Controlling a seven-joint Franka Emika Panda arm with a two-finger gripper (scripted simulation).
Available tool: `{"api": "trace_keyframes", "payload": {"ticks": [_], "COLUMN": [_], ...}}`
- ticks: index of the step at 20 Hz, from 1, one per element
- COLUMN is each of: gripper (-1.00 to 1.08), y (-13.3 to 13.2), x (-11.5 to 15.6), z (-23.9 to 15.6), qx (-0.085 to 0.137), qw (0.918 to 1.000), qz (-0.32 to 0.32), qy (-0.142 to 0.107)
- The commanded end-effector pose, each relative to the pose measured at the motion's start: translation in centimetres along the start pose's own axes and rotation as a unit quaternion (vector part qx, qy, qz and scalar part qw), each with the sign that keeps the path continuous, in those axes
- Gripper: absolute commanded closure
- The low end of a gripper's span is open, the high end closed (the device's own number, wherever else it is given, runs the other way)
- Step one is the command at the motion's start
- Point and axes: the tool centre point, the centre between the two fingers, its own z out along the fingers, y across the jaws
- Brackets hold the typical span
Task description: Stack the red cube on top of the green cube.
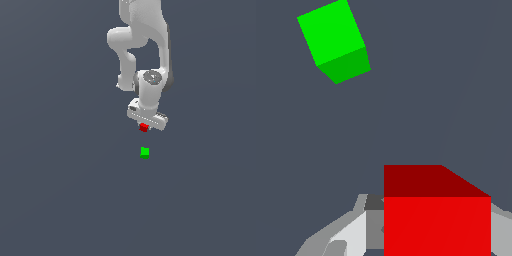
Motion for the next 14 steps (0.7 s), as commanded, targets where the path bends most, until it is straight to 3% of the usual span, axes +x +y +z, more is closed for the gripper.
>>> {"api": "trace_keyframes", "payload": {"ticks": [1, 14], "gripper": [1.08, 1.08], "y": [0.0, -0.1], "x": [0.0, 0.1], "z": [-1.6, -4.9], "qx": [0.0, 0.0], "qw": [1.0, 1.0], "qz": [0.0, 0.0], "qy": [0.0, 0.0]}}
